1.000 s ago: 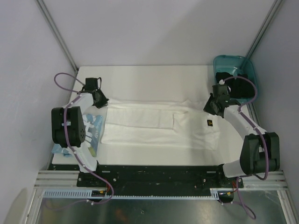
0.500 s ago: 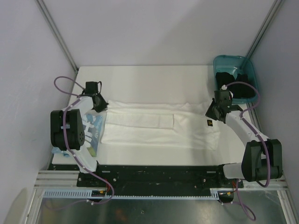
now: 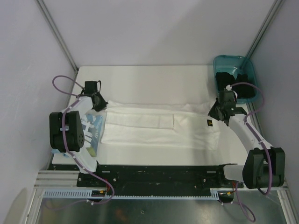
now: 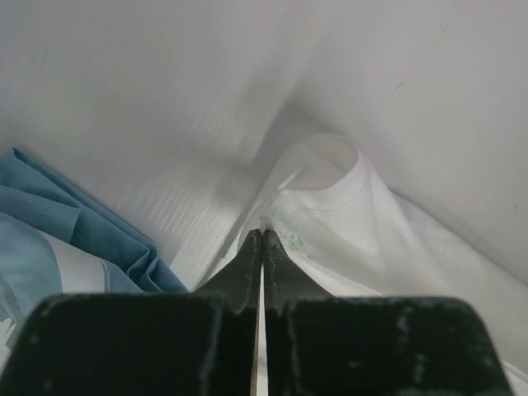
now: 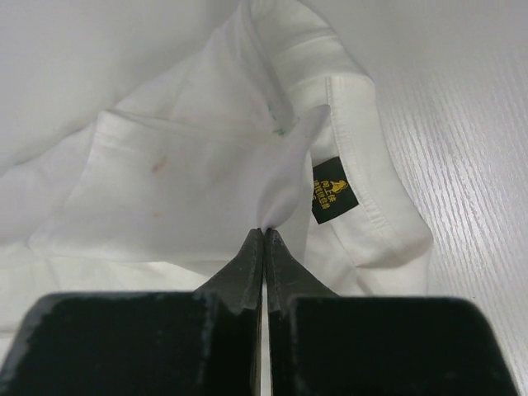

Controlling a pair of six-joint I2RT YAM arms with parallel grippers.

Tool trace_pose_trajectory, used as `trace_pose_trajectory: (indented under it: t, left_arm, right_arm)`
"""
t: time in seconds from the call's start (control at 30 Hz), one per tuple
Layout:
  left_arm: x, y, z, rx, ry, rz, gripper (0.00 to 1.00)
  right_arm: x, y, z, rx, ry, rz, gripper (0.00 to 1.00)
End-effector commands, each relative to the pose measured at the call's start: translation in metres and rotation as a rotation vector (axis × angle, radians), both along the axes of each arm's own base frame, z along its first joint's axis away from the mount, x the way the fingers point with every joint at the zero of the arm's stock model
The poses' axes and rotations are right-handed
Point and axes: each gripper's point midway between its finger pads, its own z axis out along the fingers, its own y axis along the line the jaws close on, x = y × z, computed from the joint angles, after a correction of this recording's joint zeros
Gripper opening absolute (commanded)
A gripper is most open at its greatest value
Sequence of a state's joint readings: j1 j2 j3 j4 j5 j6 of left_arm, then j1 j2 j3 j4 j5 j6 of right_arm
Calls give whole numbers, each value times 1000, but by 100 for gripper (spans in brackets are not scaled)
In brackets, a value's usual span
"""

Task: Fold and stack the t-shirts
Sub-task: Fold the other side of the tshirt into a rectangle

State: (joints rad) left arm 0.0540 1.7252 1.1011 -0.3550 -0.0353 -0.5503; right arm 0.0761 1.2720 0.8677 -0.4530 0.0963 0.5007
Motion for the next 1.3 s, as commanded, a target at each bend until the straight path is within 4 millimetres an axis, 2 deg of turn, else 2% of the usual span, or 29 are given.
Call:
trace_pose_trajectory:
  t: [0.0, 0.27, 0.6, 1.03, 1.27]
  left_arm:
    - [1, 13, 23, 54, -59, 29, 0]
    - [-17, 11, 17, 42, -40, 37, 0]
    - [-40, 11, 6, 32, -6, 69, 0]
    - [-55, 7, 5, 17, -5, 76, 0]
    - [-62, 5, 0, 13, 7, 79, 0]
  right_arm:
    - [-10, -6, 4, -5, 9, -27, 0]
    - [-23, -1, -19, 18, 59, -25, 0]
    - [-27, 2, -47, 19, 108, -29, 0]
    - [-24, 0, -52, 18, 111, -38, 0]
    - [-25, -3, -62, 11, 144, -46, 0]
